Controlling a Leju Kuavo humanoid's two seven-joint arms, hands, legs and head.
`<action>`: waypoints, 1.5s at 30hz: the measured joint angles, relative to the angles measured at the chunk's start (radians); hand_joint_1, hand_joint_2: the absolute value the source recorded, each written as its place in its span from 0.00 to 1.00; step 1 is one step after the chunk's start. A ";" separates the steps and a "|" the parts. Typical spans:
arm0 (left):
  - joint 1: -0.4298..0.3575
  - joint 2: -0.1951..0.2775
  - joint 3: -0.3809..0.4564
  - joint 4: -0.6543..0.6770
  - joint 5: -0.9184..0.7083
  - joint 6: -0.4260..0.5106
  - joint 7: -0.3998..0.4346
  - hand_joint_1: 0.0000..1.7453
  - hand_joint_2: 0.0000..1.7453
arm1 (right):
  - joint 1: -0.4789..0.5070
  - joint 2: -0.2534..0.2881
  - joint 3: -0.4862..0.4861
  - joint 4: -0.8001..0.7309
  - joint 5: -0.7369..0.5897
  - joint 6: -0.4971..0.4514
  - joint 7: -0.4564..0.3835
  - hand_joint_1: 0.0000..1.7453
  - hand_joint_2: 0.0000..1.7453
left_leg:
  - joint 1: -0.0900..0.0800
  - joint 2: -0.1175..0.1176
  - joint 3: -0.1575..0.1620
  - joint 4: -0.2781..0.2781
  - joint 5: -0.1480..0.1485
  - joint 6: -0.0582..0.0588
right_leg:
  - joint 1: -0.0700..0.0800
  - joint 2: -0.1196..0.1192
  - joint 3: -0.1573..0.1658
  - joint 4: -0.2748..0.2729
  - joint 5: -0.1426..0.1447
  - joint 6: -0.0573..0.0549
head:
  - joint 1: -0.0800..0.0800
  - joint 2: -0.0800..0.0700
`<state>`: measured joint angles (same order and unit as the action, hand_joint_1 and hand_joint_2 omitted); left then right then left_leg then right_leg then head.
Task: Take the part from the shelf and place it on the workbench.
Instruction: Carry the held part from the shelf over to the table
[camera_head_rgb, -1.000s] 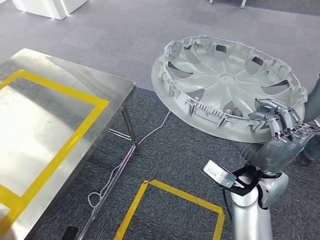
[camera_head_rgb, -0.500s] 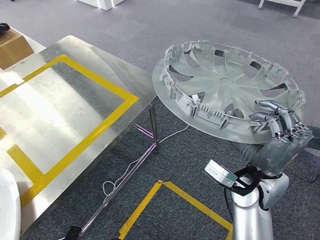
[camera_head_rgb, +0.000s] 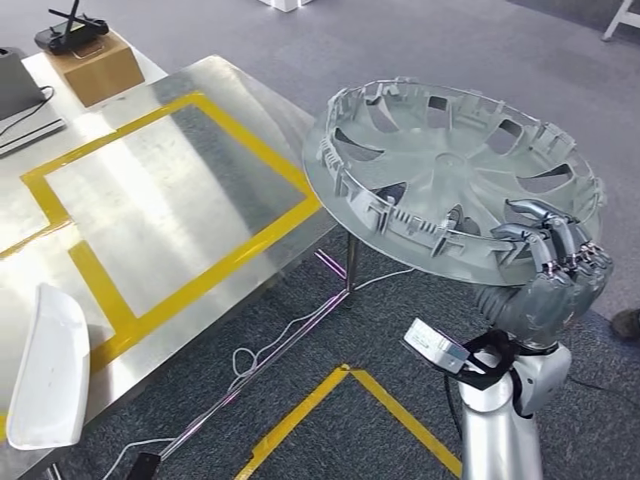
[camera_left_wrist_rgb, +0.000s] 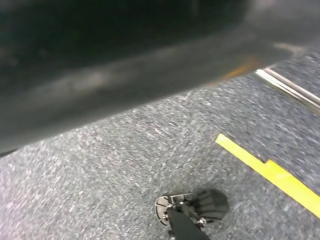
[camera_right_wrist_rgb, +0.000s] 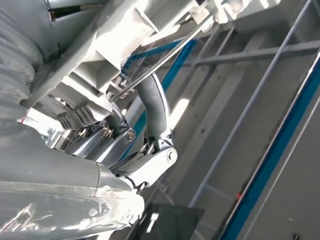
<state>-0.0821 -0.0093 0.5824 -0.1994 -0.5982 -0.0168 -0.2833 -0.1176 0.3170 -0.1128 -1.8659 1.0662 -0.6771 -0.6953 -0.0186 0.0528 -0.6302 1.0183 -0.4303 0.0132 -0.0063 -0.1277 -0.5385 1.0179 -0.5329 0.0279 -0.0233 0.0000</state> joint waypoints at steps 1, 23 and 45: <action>0.002 -0.001 0.000 0.000 0.000 0.000 0.000 0.00 0.00 | 0.000 0.000 0.001 0.000 0.000 0.000 0.000 1.00 1.00 | 0.003 -0.013 0.003 -0.006 0.002 0.003 | -0.001 0.012 -0.001 0.005 -0.008 0.005 | 0.001 0.000; 0.004 0.000 0.000 0.001 0.000 -0.005 0.009 0.00 0.00 | -0.001 0.000 -0.002 0.015 -0.006 0.000 0.000 1.00 1.00 | 0.023 -0.062 -0.144 0.274 -0.109 -0.042 | -0.013 0.099 -0.027 0.007 0.025 -0.026 | -0.006 0.000; 0.002 0.003 0.000 0.001 -0.010 -0.011 0.019 0.00 0.00 | -0.002 0.000 -0.004 0.025 -0.006 0.000 0.000 1.00 1.00 | 0.015 -0.173 0.003 0.002 -0.002 -0.001 | -0.017 0.210 -0.054 0.024 0.035 0.011 | 0.007 0.000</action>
<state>-0.0797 -0.0064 0.5827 -0.1980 -0.6081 -0.0282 -0.2644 -0.1198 0.3166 -0.1164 -1.8410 1.0601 -0.6771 -0.6957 -0.0038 -0.1201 -0.6273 1.0207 -0.4324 0.0121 -0.0230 0.0821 -0.5927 1.0417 -0.4981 0.0389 -0.0166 0.0000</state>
